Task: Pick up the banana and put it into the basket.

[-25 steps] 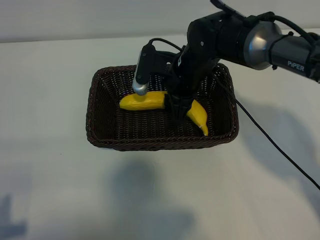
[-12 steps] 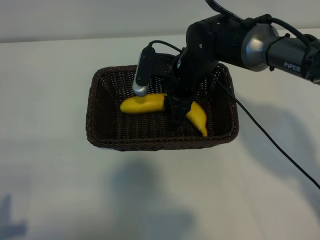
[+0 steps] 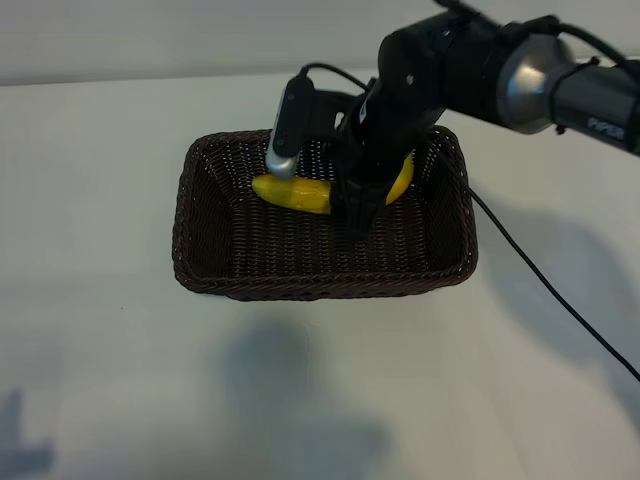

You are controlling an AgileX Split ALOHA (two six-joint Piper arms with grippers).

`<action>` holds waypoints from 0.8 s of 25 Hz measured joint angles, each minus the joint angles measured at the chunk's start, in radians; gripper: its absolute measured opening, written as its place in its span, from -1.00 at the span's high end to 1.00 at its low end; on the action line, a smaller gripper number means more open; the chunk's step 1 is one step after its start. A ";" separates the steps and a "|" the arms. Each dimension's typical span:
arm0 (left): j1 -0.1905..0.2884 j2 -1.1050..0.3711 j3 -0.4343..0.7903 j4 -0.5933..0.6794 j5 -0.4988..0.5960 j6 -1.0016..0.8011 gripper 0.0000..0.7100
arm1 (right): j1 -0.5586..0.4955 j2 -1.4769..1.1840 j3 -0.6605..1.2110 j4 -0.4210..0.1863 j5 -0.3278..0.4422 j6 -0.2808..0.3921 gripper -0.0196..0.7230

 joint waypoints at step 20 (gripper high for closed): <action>0.000 0.000 0.000 0.000 0.000 0.000 -0.64 | -0.094 -0.126 -0.001 -0.286 0.066 0.408 -0.50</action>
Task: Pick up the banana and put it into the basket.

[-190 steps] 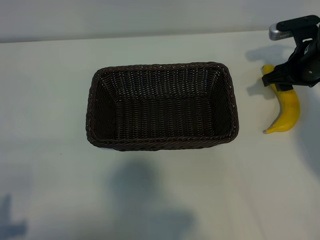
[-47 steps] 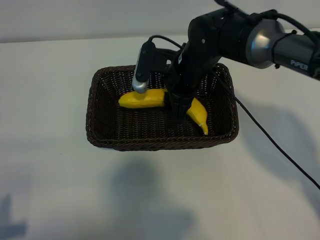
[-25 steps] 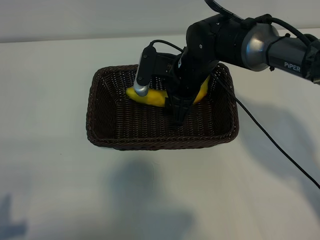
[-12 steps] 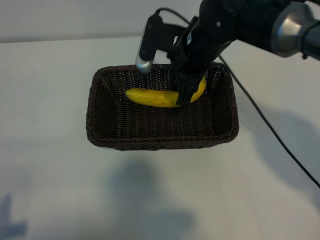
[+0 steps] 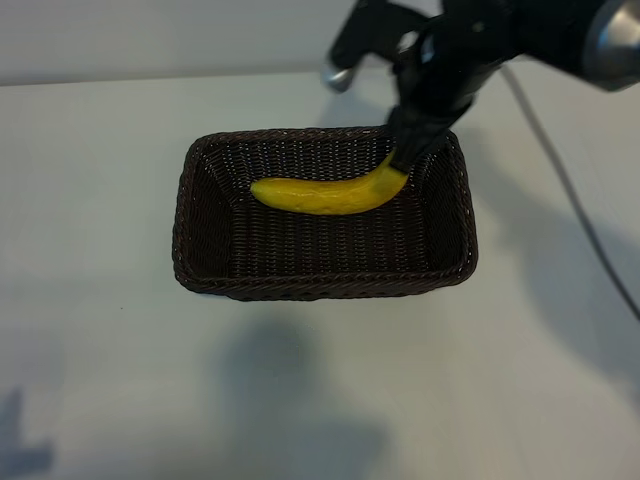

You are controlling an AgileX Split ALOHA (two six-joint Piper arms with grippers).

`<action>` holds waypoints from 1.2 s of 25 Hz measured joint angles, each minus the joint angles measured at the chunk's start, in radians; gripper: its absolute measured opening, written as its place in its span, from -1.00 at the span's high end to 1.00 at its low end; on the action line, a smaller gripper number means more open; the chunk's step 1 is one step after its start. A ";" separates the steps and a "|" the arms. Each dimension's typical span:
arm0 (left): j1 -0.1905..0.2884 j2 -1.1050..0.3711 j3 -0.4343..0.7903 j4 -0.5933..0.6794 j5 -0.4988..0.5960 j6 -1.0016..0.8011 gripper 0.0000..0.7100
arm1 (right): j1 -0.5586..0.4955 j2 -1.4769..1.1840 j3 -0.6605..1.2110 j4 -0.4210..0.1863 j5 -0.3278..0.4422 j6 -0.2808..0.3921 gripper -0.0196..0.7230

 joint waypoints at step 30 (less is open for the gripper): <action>0.000 0.000 0.000 0.000 0.000 0.000 -0.64 | -0.540 -0.083 0.004 0.017 0.270 0.425 -0.47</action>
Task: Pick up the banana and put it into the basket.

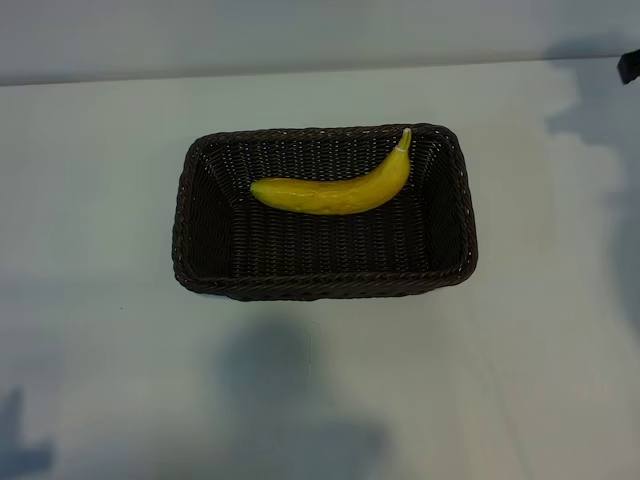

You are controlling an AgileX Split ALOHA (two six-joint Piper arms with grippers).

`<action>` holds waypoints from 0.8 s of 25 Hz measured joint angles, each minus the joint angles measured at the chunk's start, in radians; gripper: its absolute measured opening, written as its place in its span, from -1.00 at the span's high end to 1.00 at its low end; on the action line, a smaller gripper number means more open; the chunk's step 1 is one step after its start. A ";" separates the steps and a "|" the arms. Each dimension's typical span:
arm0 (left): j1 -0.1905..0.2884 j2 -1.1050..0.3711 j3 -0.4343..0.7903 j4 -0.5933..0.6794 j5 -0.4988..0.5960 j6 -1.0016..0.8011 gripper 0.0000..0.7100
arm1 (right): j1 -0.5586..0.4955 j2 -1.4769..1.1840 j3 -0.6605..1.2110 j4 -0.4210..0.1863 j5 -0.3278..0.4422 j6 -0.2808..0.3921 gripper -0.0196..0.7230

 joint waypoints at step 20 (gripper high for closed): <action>0.000 0.000 0.000 0.000 0.000 0.000 -0.64 | 0.000 -0.914 0.631 0.033 -0.037 0.058 -0.47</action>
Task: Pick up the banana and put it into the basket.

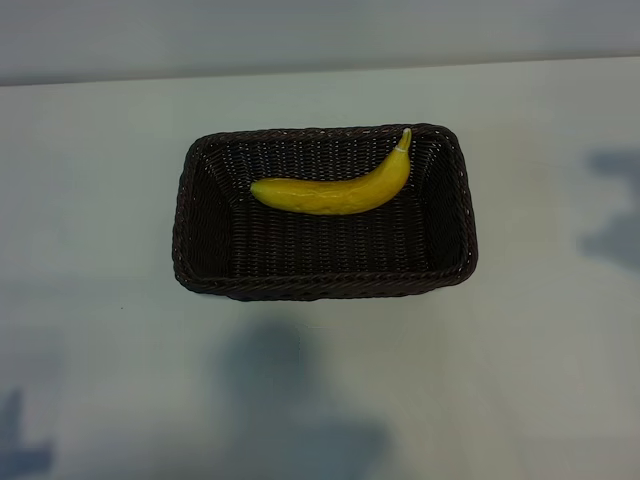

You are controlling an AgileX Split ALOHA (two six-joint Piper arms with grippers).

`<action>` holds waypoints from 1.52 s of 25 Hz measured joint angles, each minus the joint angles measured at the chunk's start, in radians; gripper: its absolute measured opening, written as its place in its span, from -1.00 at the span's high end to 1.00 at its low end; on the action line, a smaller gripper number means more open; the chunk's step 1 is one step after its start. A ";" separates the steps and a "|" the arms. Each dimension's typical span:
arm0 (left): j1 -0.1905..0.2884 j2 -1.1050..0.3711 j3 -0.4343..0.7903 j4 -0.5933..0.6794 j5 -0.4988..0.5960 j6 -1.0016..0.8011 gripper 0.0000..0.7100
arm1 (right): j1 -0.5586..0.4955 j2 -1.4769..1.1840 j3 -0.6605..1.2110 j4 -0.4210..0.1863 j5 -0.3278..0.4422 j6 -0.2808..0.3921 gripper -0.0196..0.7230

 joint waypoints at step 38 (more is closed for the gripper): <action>0.000 0.000 0.000 0.000 0.000 0.000 -0.64 | 0.000 -0.927 0.447 0.012 0.033 -0.012 -0.47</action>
